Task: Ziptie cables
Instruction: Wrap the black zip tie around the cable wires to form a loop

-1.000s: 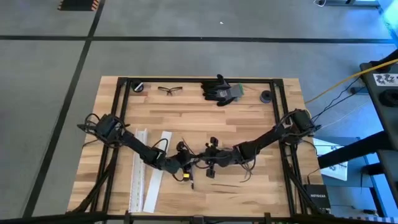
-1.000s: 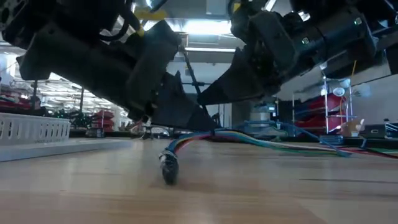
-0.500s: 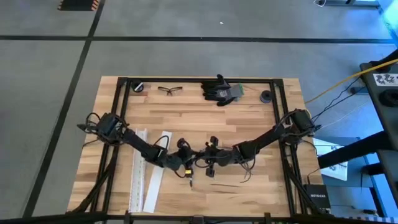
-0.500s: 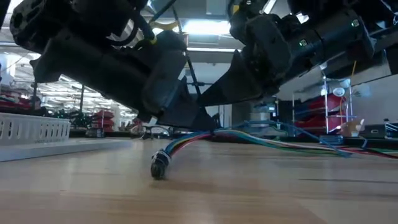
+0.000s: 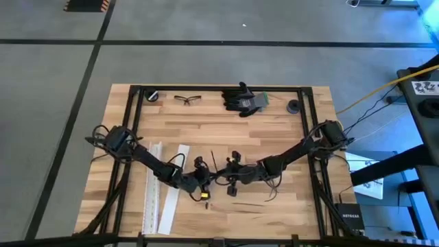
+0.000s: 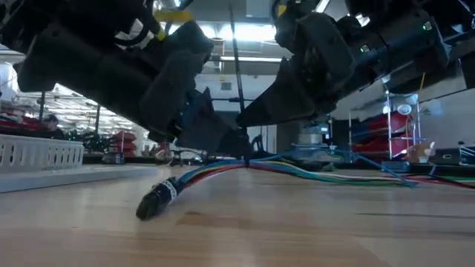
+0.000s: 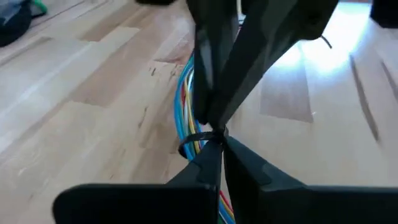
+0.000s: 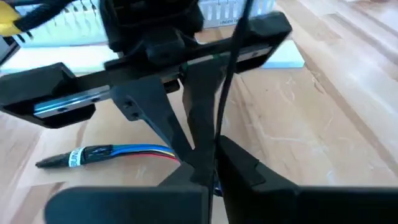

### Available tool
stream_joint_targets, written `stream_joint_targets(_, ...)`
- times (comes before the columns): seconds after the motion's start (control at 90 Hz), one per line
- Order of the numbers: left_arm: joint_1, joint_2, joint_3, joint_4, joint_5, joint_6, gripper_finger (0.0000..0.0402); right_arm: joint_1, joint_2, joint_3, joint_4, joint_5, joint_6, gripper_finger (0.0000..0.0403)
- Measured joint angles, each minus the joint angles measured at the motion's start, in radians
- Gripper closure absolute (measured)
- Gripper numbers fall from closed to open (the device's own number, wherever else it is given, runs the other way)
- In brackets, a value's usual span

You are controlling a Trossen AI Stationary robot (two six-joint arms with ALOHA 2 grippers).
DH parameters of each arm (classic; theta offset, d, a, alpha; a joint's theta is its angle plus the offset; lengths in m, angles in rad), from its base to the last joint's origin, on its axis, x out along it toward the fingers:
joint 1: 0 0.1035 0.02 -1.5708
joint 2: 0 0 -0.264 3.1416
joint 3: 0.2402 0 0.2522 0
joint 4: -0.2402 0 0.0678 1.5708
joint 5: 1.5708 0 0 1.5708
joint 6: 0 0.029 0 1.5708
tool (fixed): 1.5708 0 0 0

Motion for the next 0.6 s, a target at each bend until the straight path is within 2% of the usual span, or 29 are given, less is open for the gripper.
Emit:
stream_joint_targets(0.189, -0.001, -0.026, 0.0, -0.006, 0.002, 0.03, 0.0401, 0.0, -0.023, 0.006, -0.029, -0.009, 0.027, 0.0309)
stream_joint_targets(0.333, 0.002, -0.023, 0.0, -0.05, 0.002, 0.006, 0.0401, 0.0, -0.091, 0.005, -0.156, 0.001, -0.02, 0.0264)
stream_joint_targets(0.467, 0.002, -0.022, 0.0, -0.057, 0.002, -0.005, 0.0401, 0.0, -0.163, 0.008, -0.265, 0.001, -0.052, 0.0246)
stream_joint_targets(0.6, 0.005, -0.022, 0.0, -0.05, 0.002, -0.005, 0.0401, 0.0, -0.138, 0.005, -0.296, -0.028, -0.054, 0.0246)
